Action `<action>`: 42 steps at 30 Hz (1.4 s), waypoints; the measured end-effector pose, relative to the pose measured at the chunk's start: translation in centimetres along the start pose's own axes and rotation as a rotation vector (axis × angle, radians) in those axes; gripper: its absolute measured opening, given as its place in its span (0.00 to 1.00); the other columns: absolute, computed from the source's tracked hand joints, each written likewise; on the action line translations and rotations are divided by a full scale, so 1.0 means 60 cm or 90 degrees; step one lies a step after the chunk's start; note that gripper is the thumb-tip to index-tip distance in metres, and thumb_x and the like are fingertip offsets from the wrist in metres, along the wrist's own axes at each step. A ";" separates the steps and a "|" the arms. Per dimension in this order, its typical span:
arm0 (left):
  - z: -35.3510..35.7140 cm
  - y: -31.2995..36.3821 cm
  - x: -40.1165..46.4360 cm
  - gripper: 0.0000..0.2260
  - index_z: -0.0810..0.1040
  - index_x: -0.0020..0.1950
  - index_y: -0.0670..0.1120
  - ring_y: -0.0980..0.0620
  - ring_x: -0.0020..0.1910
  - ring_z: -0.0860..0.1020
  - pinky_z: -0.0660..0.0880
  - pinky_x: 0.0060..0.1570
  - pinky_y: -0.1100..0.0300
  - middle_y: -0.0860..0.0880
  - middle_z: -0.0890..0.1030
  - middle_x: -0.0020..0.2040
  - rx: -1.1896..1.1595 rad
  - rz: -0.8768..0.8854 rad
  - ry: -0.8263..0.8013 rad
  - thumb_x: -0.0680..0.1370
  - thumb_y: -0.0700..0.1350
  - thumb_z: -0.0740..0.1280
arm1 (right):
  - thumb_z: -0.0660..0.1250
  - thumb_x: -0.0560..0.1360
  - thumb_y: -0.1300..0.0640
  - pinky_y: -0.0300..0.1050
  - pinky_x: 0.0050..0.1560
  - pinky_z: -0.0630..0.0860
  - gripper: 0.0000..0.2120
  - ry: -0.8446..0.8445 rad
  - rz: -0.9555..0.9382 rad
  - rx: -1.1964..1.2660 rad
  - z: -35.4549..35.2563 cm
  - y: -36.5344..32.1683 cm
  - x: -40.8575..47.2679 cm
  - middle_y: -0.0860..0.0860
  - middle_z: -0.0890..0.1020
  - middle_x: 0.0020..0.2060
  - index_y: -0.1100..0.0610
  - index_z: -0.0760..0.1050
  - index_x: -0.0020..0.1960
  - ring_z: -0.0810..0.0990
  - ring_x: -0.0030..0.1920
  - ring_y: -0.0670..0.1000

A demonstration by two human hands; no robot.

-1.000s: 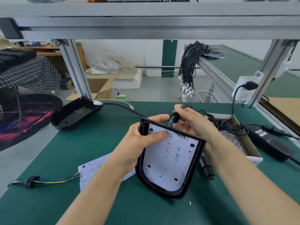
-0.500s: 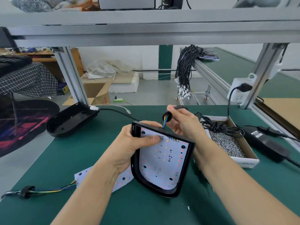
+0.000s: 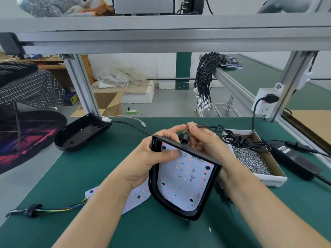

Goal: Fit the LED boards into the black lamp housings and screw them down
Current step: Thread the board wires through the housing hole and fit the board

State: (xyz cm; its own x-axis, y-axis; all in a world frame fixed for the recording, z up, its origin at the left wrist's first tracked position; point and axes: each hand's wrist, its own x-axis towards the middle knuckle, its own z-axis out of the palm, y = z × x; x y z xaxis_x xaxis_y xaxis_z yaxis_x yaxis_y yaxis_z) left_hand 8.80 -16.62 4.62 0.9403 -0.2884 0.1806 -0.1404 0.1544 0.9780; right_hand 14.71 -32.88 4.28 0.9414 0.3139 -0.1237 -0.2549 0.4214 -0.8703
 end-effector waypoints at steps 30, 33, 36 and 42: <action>0.014 -0.006 0.011 0.19 0.80 0.54 0.40 0.46 0.49 0.78 0.75 0.56 0.52 0.42 0.80 0.49 -0.039 0.037 -0.049 0.63 0.35 0.73 | 0.75 0.66 0.51 0.48 0.38 0.66 0.15 0.129 -0.174 -0.016 0.021 0.024 -0.018 0.53 0.69 0.25 0.55 0.73 0.29 0.66 0.31 0.52; 0.010 0.003 0.006 0.17 0.82 0.51 0.43 0.47 0.47 0.79 0.76 0.51 0.54 0.42 0.81 0.48 -0.019 0.038 -0.073 0.63 0.37 0.73 | 0.74 0.71 0.56 0.40 0.33 0.66 0.15 0.159 -0.217 -0.049 0.018 0.016 -0.011 0.52 0.67 0.22 0.56 0.73 0.29 0.64 0.26 0.49; 0.001 0.010 0.003 0.16 0.83 0.49 0.45 0.46 0.45 0.79 0.76 0.50 0.55 0.42 0.82 0.46 -0.021 0.032 -0.092 0.62 0.38 0.73 | 0.74 0.71 0.57 0.34 0.28 0.66 0.16 0.166 -0.239 -0.078 0.015 0.015 -0.004 0.50 0.67 0.20 0.54 0.74 0.27 0.64 0.23 0.47; -0.009 0.012 0.001 0.16 0.84 0.47 0.47 0.43 0.47 0.79 0.75 0.56 0.52 0.41 0.83 0.46 -0.009 0.028 -0.089 0.60 0.39 0.71 | 0.75 0.70 0.57 0.36 0.28 0.65 0.16 0.182 -0.251 -0.115 0.013 0.013 0.005 0.48 0.68 0.19 0.54 0.74 0.26 0.64 0.23 0.46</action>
State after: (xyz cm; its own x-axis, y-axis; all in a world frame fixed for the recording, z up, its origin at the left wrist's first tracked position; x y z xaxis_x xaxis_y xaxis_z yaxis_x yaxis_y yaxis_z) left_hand 8.94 -16.02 5.29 0.8805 -0.4101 0.2375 -0.1755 0.1835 0.9672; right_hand 14.64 -31.77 3.96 0.9874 -0.0941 0.1272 0.1499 0.2989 -0.9424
